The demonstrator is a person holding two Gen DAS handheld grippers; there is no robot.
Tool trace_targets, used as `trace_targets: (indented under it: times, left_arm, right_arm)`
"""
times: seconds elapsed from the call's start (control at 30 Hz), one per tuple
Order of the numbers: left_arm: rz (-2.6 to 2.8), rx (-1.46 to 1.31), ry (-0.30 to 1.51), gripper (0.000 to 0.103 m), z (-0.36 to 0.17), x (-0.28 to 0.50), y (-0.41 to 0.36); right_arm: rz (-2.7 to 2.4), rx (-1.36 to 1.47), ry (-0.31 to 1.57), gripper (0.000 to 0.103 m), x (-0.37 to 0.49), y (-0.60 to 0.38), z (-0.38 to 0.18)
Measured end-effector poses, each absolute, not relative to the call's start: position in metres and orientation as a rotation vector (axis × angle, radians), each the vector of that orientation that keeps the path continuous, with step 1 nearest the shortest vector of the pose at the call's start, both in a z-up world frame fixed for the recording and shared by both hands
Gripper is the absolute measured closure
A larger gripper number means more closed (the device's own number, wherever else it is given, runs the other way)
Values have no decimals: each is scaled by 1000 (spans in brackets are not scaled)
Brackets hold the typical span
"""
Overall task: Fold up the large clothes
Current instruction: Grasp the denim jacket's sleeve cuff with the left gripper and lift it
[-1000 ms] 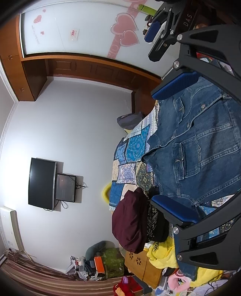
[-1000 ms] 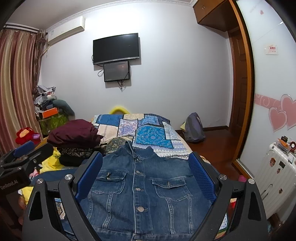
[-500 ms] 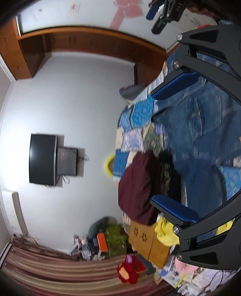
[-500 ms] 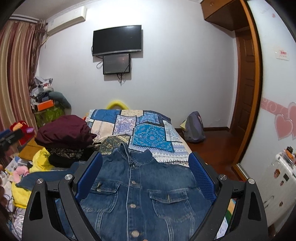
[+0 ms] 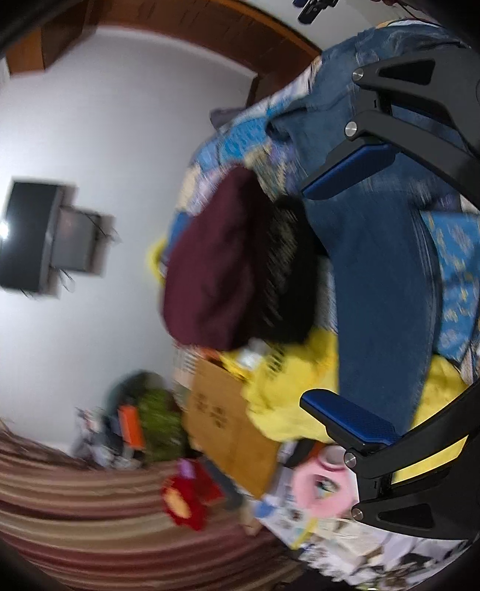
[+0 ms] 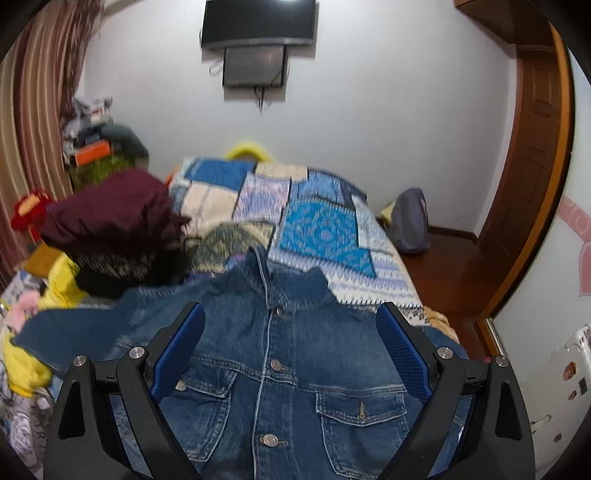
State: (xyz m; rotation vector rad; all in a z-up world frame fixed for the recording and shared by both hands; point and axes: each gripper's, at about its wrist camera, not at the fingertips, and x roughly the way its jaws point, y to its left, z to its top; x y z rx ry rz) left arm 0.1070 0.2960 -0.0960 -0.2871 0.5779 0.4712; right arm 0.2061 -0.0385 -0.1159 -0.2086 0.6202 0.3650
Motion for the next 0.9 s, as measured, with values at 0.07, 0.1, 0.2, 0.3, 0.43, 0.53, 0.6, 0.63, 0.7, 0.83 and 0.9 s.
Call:
trace_targets:
  times: [0.07, 0.1, 0.2, 0.3, 0.43, 0.53, 0.6, 0.63, 0.7, 0.83, 0.9]
  left_arm:
    - [493, -347, 631, 0, -119, 103, 321]
    - [495, -381, 656, 0, -130, 101, 330]
    - [499, -529, 729, 0, -166, 90, 363]
    - [502, -676, 776, 0, -201, 76, 391]
    - [529, -768, 824, 0, -233, 62, 407]
    - [521, -864, 832, 4, -253, 53, 419]
    - [502, -942, 829, 11, -266, 49, 426]
    - [500, -962, 829, 14, -271, 49, 429]
    - [513, -976, 831, 18, -279, 50, 433]
    - [527, -962, 855, 27, -288, 57, 438]
    - [546, -968, 879, 27, -293, 60, 440]
  right_arm:
    - [377, -223, 662, 11, 214, -31, -124]
    - [381, -227, 680, 10, 218, -28, -128]
    - [387, -241, 732, 10, 224, -20, -140]
    - [396, -253, 776, 11, 230, -12, -150]
    - [394, -280, 806, 11, 233, -3, -158]
    - [387, -296, 816, 11, 235, 1, -163]
    - [385, -296, 829, 10, 237, 2, -166]
    - [383, -296, 833, 10, 238, 3, -167]
    - [379, -292, 845, 11, 239, 3, -170]
    - [373, -283, 860, 11, 241, 3, -172]
    - [370, -278, 860, 11, 242, 1, -171]
